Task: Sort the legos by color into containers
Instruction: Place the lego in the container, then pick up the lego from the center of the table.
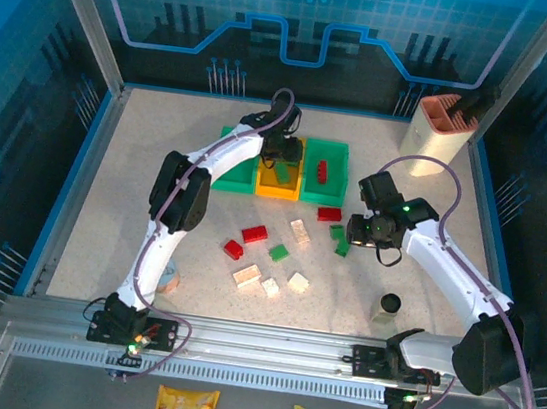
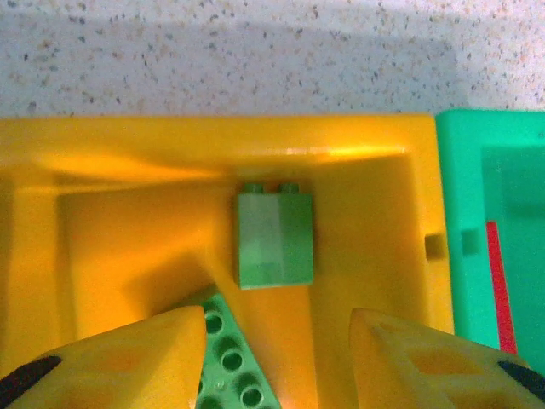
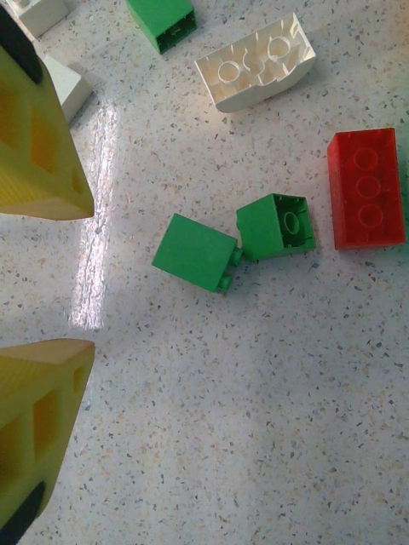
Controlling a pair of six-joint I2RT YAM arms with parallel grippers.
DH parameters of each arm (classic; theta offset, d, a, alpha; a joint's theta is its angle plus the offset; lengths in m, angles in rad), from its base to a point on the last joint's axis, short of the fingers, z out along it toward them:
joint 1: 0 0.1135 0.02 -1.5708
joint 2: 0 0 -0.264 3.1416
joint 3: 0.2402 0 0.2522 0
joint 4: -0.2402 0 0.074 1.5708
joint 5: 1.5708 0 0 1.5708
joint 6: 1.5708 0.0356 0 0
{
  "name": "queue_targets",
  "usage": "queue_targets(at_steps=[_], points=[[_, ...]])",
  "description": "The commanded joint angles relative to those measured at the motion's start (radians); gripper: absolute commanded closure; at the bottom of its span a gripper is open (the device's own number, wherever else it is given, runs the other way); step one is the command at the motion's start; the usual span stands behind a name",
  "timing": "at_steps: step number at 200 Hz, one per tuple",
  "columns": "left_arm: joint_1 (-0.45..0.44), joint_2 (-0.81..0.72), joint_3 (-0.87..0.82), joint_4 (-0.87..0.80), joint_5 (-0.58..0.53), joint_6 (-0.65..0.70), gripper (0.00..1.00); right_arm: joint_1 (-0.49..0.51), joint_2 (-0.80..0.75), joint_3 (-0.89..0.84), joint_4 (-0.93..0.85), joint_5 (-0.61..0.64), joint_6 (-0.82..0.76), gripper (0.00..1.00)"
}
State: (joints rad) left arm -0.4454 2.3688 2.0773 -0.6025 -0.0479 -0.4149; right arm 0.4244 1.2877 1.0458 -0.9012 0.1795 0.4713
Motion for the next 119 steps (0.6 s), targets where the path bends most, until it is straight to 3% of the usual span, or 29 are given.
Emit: queue_targets(at_steps=[1, 119], points=[[-0.009, -0.107, -0.050, 0.000, 0.020, 0.016, 0.51, -0.009, -0.018, -0.005, -0.020, 0.000, 0.010, 0.57], [-0.113, -0.374, -0.387, -0.097, -0.003, -0.055, 0.51, 0.009, 0.016, -0.022, 0.025, -0.043, 0.020, 0.57]])
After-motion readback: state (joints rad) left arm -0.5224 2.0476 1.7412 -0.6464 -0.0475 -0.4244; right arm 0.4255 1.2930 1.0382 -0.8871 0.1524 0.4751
